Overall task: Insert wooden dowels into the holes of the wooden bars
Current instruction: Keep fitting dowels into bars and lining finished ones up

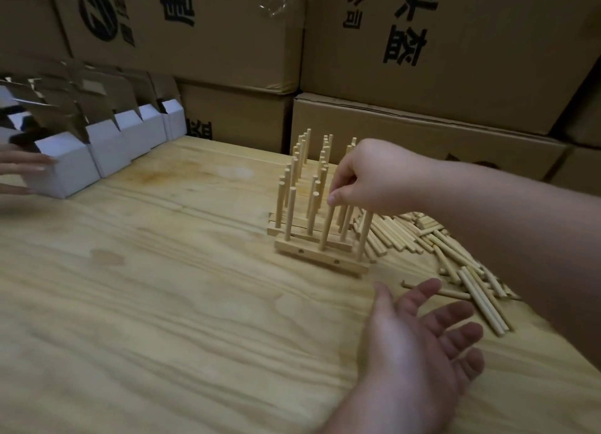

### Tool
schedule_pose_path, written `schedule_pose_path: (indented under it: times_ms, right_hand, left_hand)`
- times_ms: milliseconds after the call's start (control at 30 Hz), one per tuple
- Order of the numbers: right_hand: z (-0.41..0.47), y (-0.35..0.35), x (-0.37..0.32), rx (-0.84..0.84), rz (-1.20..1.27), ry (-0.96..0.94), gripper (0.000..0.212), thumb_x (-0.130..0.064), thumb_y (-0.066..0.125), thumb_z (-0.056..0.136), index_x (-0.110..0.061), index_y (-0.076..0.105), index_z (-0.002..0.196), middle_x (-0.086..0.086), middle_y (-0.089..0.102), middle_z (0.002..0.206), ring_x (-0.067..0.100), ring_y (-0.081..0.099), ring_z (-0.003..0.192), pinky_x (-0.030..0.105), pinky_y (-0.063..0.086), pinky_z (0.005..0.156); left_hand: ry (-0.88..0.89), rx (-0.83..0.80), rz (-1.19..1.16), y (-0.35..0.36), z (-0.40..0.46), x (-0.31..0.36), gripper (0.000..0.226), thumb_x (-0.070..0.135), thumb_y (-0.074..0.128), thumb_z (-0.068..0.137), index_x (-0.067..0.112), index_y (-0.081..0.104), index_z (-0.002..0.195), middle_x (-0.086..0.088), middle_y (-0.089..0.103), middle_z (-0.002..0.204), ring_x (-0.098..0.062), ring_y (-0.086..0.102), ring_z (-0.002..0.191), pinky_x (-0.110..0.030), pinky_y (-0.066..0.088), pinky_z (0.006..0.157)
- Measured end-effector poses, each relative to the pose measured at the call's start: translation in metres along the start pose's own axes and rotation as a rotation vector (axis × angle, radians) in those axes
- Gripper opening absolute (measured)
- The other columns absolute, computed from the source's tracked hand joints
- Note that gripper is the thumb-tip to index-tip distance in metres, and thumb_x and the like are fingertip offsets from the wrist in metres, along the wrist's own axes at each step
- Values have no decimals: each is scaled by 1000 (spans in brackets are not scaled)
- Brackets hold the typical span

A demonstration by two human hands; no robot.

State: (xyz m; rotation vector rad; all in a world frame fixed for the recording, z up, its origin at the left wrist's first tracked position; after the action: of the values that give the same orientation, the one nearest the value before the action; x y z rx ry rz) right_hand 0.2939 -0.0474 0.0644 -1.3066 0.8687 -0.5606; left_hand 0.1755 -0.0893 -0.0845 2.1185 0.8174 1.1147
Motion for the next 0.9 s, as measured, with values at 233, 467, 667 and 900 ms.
schedule_pose_path:
  times_ms: [233,467,667,900]
  right_hand:
    - [17,15,4,97,41,-12,8,-37,73,90,-30,77,91,-13,68,84,6,65,81,22,53,66]
    - [10,22,10,220,28,-55,18,-48,66,92,-32,74,99,-13,64,79,6,61,72,31,58,64]
    - [1,24,23,245,-61,-50,25,-50,53,99,-31,69,104,-14,62,85,7,59,77,36,58,67]
    - [1,36,30,161,-141,38,30,-37,29,108,-22,54,105,-1,62,83,19,60,73,40,55,66]
  left_hand:
    - [4,-10,3,0,0,0,77,74,19,95,17,67,115,-12,71,78,-23,62,55,-25,38,58]
    - [14,-17,-25,0,1,-1,75,74,21,95,17,68,112,-12,71,79,-23,62,54,-25,39,59]
    - [25,-9,-30,1,1,-3,74,71,22,97,16,67,114,-13,70,79,-23,61,54,-25,40,57]
    - [27,-3,-31,3,-2,-1,72,70,22,98,15,66,114,-14,70,80,-23,61,55,-25,39,57]
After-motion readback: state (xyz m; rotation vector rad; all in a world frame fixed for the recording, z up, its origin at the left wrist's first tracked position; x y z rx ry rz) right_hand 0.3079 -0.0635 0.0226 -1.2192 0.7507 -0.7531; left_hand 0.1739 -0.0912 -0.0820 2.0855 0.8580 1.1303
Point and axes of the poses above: each hand's wrist, its own z-axis towards the middle knuckle, its own y-axis out of the palm, x = y × z, the point moved 3 cm from there along z, towards the middle knuckle
